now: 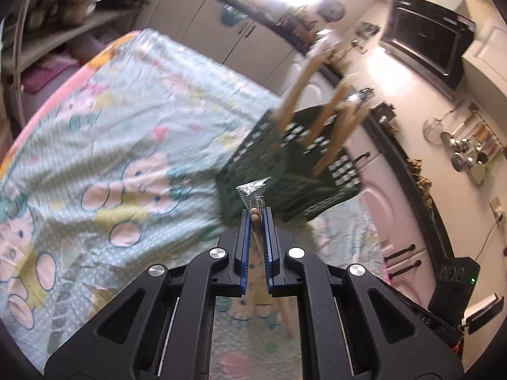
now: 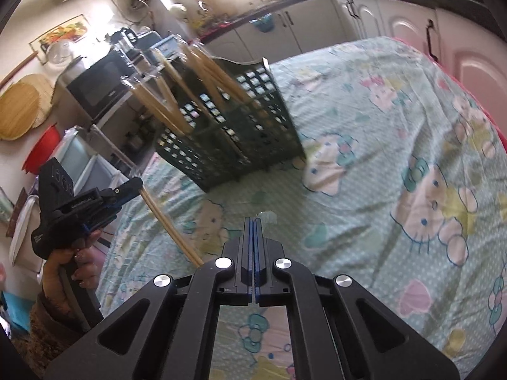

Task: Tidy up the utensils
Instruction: 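Lift both held chopsticks upright over the green basket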

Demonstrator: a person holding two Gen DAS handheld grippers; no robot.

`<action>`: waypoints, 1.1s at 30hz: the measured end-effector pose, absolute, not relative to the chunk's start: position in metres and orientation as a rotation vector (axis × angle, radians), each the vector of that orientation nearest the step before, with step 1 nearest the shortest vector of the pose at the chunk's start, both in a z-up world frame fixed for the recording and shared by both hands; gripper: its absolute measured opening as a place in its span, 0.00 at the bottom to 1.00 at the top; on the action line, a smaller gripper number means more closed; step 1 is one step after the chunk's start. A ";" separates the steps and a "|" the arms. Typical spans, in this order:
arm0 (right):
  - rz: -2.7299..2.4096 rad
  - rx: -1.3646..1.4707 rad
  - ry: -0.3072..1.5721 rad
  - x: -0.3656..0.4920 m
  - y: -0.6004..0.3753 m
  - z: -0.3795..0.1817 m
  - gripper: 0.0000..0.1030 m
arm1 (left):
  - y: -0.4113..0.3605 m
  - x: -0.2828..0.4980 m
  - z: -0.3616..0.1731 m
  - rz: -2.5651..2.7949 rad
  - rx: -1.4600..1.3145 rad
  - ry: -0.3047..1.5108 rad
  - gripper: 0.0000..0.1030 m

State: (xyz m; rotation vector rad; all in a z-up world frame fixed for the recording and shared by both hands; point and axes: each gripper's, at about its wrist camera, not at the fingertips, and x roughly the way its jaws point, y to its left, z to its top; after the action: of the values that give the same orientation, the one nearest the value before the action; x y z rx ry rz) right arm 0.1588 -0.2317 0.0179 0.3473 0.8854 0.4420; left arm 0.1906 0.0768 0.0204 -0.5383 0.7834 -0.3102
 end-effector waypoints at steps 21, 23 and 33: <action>0.551 0.279 0.689 0.177 -0.218 0.108 0.01 | 0.048 0.178 0.120 -0.424 -0.433 0.586 0.03; 0.554 0.266 0.674 0.178 -0.216 0.114 0.01 | 0.045 0.180 0.128 -0.422 -0.413 0.569 0.03; 0.524 0.221 0.721 0.201 -0.216 0.113 0.01 | 0.036 0.189 0.152 -0.412 -0.346 0.525 0.03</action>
State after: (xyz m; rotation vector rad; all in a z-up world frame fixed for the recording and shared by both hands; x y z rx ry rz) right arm 0.2009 -0.2163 0.1134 0.2208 0.7211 0.5244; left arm 0.1888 0.0360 0.1518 -0.3458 0.5250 -0.4116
